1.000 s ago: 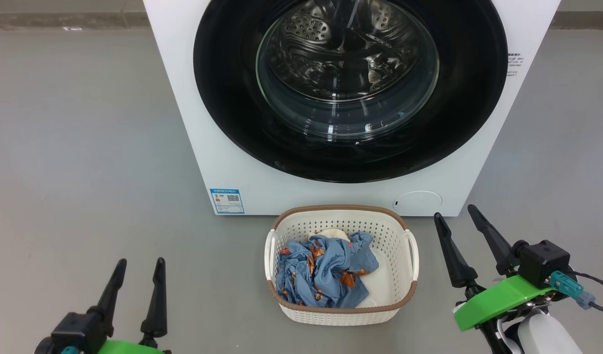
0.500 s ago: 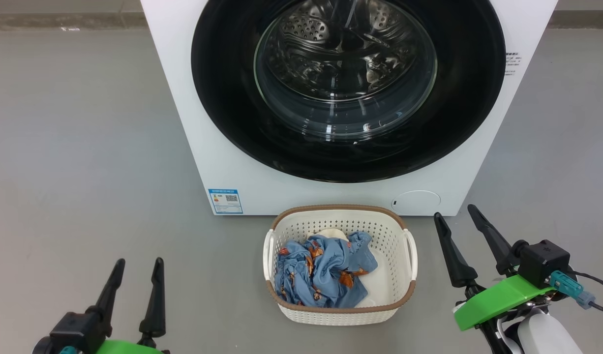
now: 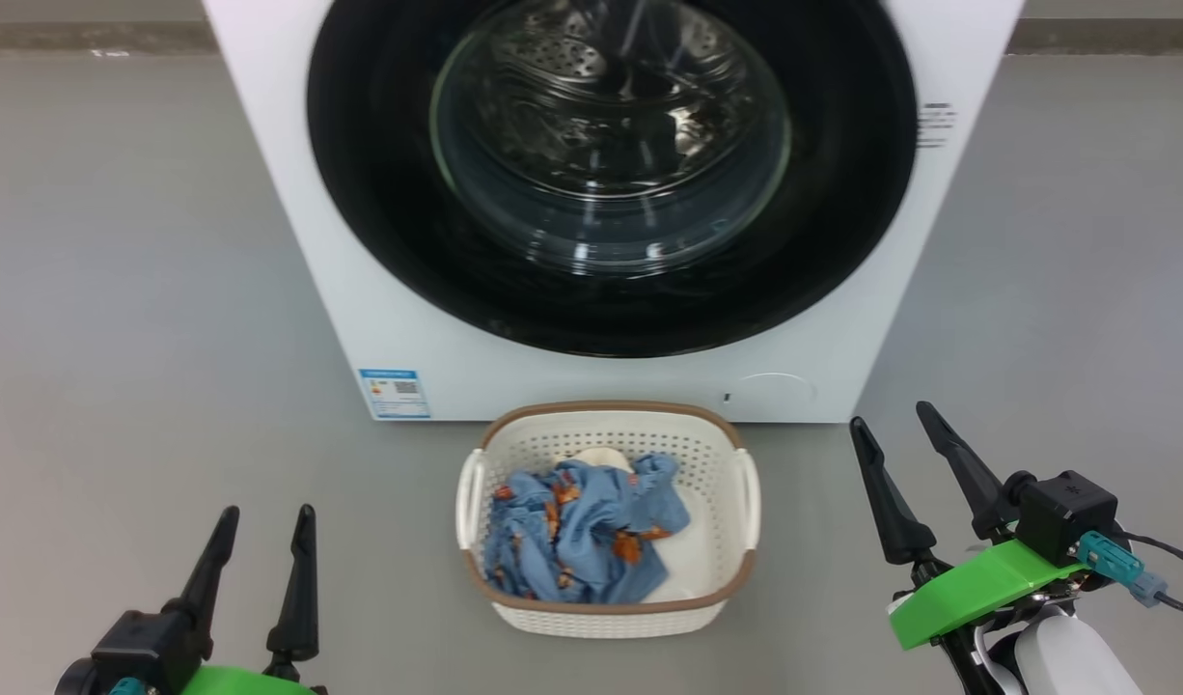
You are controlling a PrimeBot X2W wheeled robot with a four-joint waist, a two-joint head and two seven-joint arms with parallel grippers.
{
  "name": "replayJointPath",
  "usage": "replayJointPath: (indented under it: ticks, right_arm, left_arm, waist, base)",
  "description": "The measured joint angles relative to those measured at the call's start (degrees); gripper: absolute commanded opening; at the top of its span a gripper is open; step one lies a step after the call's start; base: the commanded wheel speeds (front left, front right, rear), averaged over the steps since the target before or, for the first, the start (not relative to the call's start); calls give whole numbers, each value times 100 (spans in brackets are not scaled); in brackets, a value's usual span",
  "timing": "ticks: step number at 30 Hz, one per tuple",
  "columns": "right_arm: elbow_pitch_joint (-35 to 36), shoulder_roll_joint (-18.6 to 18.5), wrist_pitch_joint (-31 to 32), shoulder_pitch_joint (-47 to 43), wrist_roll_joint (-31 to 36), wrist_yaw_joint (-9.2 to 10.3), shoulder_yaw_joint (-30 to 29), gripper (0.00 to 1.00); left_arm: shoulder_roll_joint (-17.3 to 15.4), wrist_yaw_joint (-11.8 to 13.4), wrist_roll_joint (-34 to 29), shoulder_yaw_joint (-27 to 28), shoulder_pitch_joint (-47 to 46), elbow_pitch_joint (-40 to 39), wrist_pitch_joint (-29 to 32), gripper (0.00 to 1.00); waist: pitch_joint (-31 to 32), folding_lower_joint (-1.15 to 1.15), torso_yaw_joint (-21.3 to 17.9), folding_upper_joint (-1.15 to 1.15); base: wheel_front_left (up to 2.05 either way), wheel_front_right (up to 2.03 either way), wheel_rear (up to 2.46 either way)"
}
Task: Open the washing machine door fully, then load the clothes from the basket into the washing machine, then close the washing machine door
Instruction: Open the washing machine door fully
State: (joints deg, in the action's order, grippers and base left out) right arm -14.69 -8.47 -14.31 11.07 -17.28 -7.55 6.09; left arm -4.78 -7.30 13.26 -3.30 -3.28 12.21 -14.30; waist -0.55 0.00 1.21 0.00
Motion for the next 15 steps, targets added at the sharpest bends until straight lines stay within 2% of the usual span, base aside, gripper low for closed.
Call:
replayJointPath:
  ticks: [8, 15]
  right_arm:
    - [0, -1, 0, 1, 0, 0, -29, 100]
    - [2, -11, 0, 1, 0, 0, -83, 100]
  left_arm:
    - [9, 0, 67, -22, -62, 13, 0, 100]
    - [13, 0, 104, -36, -77, 4, 0, 100]
  waist:
    - [-2, 0, -17, 0]
    - [-6, 0, -7, 0]
  base:
    - [119, 119, -238]
    - [73, 73, -146]
